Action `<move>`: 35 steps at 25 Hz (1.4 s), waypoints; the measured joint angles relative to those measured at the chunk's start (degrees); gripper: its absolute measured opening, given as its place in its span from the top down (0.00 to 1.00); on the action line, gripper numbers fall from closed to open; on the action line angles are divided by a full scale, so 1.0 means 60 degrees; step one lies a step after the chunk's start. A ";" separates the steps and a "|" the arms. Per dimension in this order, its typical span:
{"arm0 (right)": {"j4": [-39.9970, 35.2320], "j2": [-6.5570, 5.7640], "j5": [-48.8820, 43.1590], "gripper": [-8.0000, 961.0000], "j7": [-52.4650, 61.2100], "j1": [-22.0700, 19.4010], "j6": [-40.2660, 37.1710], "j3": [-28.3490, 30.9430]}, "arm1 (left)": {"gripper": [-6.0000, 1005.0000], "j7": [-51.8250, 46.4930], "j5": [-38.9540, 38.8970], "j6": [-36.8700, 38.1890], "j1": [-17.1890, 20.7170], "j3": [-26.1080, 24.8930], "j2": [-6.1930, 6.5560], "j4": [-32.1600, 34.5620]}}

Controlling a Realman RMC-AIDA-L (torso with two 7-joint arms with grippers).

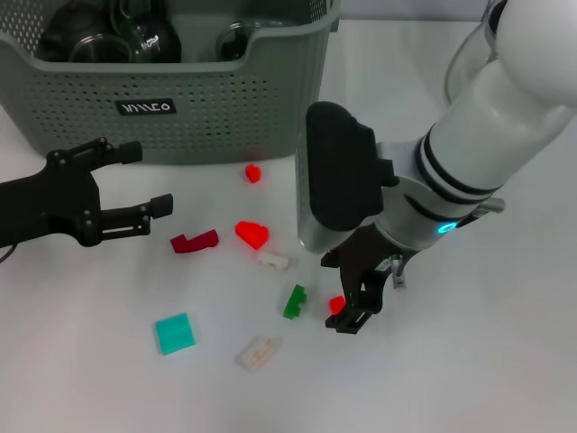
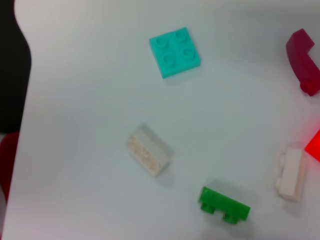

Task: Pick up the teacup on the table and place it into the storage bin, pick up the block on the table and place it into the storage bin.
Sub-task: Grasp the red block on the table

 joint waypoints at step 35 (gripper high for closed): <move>0.0255 0.0017 -0.0006 0.51 0.0301 0.0029 0.0380 -0.0574 | 0.13 -0.0035 0.0062 -0.0021 -0.0073 0.0015 -0.0029 -0.0046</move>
